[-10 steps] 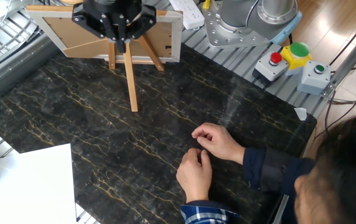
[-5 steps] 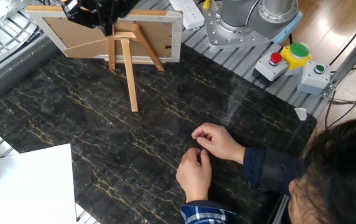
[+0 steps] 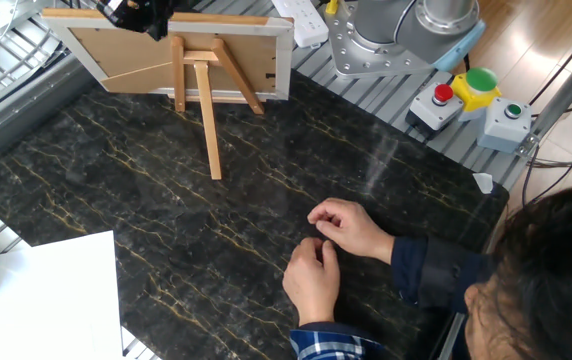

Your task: Take the photo frame down from the bracket

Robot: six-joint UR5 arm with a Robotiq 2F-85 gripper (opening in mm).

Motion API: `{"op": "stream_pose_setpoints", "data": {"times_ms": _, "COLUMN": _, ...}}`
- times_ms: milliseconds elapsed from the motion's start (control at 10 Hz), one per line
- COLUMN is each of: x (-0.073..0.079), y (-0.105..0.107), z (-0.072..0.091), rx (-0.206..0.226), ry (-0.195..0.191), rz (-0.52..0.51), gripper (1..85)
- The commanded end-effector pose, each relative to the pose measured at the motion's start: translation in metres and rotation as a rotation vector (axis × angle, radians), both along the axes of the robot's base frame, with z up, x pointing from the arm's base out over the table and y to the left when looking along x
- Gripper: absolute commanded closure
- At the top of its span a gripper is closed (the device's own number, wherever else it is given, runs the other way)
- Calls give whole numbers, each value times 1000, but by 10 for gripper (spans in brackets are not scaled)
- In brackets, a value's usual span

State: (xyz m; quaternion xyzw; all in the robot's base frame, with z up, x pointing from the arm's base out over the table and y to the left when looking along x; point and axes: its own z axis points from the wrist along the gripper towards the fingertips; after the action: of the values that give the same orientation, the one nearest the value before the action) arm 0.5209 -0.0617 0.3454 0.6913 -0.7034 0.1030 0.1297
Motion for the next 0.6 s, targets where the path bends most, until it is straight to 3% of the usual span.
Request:
{"op": "stream_pose_setpoints", "data": {"times_ms": 0, "x": -21, "y": -15, "z": -13, "rx": 8, "ry": 35, "rz": 91, "gripper": 537}}
{"op": "stream_pose_setpoints", "data": {"times_ms": 500, "x": -45, "y": -25, "z": -34, "rx": 41, "ry": 109, "rz": 242, "gripper": 333}}
